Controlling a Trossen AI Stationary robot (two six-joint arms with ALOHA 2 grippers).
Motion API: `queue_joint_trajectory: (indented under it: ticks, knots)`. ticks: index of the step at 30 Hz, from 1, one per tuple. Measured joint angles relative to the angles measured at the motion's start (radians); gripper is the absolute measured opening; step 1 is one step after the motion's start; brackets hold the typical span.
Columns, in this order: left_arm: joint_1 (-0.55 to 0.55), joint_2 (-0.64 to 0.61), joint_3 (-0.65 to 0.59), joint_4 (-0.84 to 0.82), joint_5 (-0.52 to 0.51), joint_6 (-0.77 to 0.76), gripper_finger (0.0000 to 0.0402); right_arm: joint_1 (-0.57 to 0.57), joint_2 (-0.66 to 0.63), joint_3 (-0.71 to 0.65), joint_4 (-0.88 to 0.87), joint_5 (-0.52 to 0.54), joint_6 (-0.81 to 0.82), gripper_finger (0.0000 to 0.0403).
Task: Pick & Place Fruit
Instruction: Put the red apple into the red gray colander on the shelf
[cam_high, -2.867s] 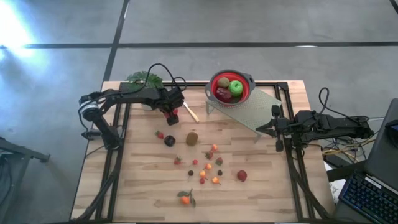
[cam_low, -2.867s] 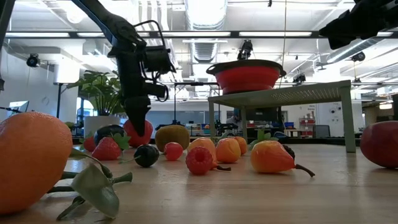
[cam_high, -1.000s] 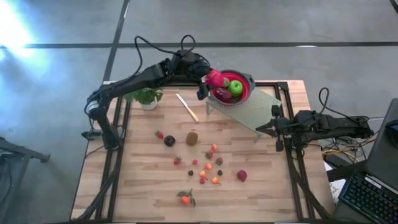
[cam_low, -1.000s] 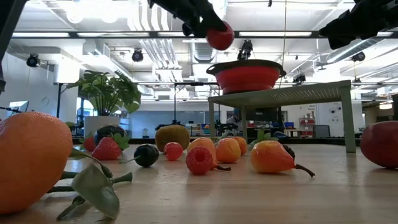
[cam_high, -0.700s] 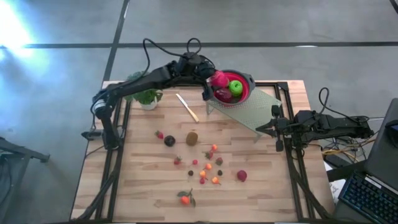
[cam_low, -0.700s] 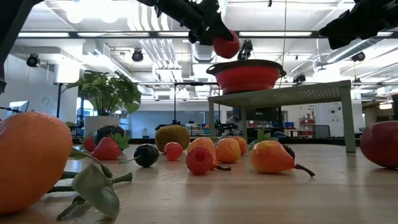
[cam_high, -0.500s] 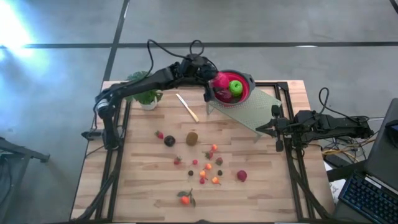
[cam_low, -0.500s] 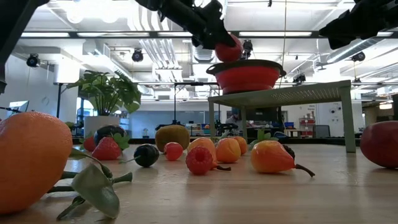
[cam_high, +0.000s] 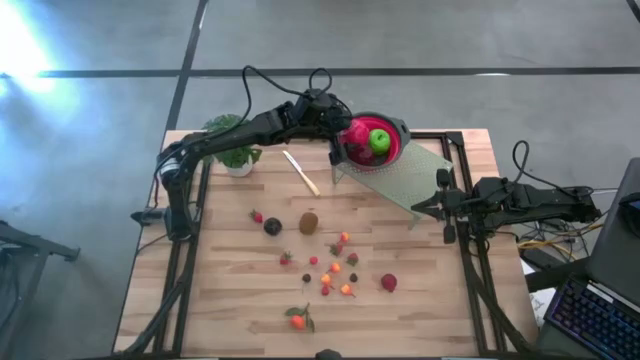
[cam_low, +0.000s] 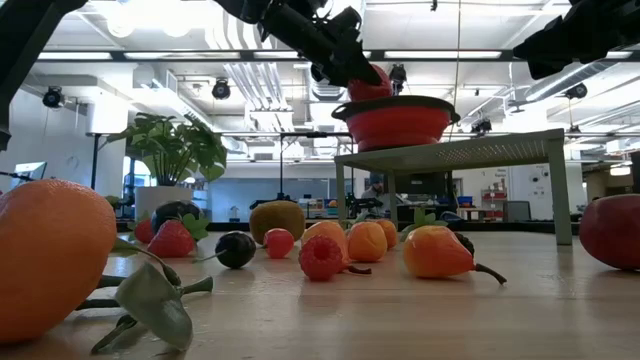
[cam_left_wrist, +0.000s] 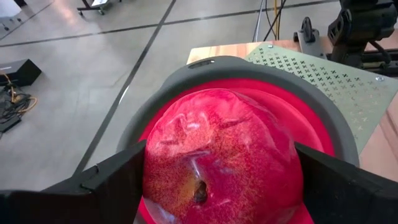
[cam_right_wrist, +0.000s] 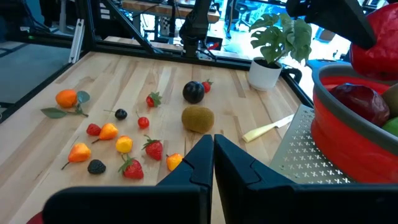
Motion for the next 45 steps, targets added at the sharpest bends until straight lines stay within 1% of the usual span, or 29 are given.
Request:
queue_joint_trajectory:
  ticks: [3, 7, 12, 16, 20, 28, 31, 33, 35, 36, 40, 42, 45]
  knots:
    - [0.000, 0.000, 0.000, -0.003, 0.000, 0.002, 0.0368, 0.000, 0.000, 0.000, 0.000, 0.000, 0.002, 0.0008]
    - [0.000, 0.000, -0.002, -0.013, 0.000, 0.010, 0.0394, 0.000, 0.000, 0.000, 0.000, 0.000, 0.002, 0.0008]
    - [0.000, 0.000, -0.002, -0.005, 0.000, 0.006, 0.0385, 0.000, 0.000, 0.000, 0.000, 0.000, 0.002, 0.0008]
    - [0.000, 0.000, -0.002, -0.003, -0.002, -0.020, 0.0386, 0.000, 0.000, 0.000, 0.000, 0.000, 0.002, 0.0008]
    - [0.000, 0.003, -0.002, -0.003, -0.040, -0.022, 0.0389, 0.000, 0.000, 0.000, 0.000, 0.000, 0.002, 0.0008]
    - [0.000, 0.006, -0.002, -0.013, -0.046, 0.021, 0.0390, 0.000, 0.000, 0.000, 0.000, 0.000, 0.002, 0.0008]
    - [0.000, 0.006, -0.002, -0.030, -0.046, 0.036, 0.0396, 0.000, 0.000, 0.000, 0.000, 0.000, 0.000, 0.0008]
    - [0.000, 0.006, -0.002, -0.052, -0.042, 0.076, 0.0398, 0.000, 0.000, 0.000, 0.000, 0.000, 0.002, 0.0008]
    - [-0.003, 0.006, -0.002, -0.113, -0.019, 0.165, 0.0397, 0.000, 0.000, 0.000, 0.000, 0.000, 0.000, 0.0008]
    - [-0.008, 0.006, -0.002, -0.121, -0.019, 0.182, 0.0396, 0.000, 0.000, 0.000, 0.000, 0.000, 0.000, 0.0008]
    - [-0.019, 0.006, -0.003, -0.088, -0.061, 0.210, 0.0396, 0.000, 0.000, 0.000, 0.000, 0.000, 0.000, 0.0008]
    - [-0.018, 0.006, -0.002, -0.076, -0.086, 0.198, 0.0395, 0.000, 0.000, 0.000, 0.000, 0.000, 0.002, 0.0008]
    - [-0.015, 0.006, 0.000, -0.053, -0.097, 0.187, 0.0395, 0.000, 0.000, 0.000, 0.000, 0.000, 0.000, 0.0008]
